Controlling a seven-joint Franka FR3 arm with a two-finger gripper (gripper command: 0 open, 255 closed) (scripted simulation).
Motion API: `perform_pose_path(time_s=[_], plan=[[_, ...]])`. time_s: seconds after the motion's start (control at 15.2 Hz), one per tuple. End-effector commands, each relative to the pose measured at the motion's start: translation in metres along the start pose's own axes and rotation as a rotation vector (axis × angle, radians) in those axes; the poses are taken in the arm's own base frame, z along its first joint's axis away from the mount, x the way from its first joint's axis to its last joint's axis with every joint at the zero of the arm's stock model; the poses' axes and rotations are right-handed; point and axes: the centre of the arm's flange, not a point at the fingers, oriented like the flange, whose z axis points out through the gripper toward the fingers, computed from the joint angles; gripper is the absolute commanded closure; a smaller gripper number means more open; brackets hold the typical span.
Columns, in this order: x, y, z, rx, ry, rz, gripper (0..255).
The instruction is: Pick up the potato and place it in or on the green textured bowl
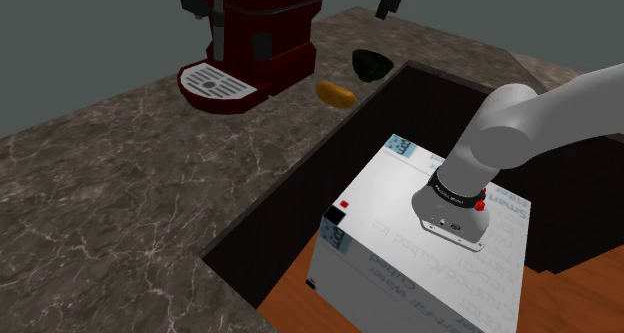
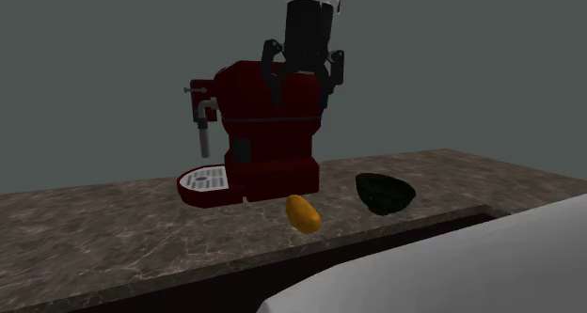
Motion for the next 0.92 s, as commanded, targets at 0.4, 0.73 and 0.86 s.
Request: perform_pose_path(time_s=[0.4,0.73,0.86], plan=[[0.035,0.011,0.071,-0.032,-0.019,0.027,0],[0.063,0.023,0.130,-0.058,-0.035,0.049,0],[0.074,0.028,0.154,-0.068,-0.041,0.058,0]])
